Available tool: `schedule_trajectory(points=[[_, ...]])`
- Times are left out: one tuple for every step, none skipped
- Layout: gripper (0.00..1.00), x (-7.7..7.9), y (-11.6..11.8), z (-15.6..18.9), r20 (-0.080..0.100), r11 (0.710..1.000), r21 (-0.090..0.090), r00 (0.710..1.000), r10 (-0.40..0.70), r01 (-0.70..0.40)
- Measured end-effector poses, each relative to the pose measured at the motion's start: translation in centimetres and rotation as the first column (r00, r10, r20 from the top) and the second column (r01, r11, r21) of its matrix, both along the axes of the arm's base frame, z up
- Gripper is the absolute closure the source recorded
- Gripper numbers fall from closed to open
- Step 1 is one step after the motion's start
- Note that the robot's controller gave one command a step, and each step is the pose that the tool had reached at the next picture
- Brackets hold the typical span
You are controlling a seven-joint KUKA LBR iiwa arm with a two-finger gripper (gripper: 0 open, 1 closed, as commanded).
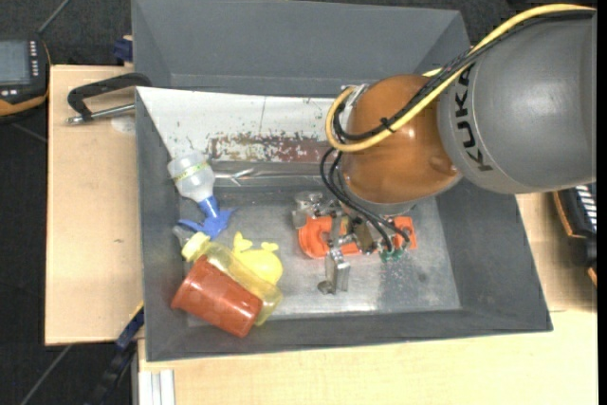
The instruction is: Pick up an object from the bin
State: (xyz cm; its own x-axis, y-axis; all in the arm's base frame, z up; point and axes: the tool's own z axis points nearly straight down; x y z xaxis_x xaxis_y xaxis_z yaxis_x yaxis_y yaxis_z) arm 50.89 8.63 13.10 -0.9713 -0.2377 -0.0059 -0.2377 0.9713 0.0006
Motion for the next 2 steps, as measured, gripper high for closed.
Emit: schedule_trajectory(points=[[0.00, 0.2, -5.4, -4.5, -0.004, 0.999, 0.003, 0.999, 0.036, -0.036], [1.00, 5.2, -4.7, -5.7, 0.012, 0.994, 0.006, 0.994, -0.109, 0.109]])
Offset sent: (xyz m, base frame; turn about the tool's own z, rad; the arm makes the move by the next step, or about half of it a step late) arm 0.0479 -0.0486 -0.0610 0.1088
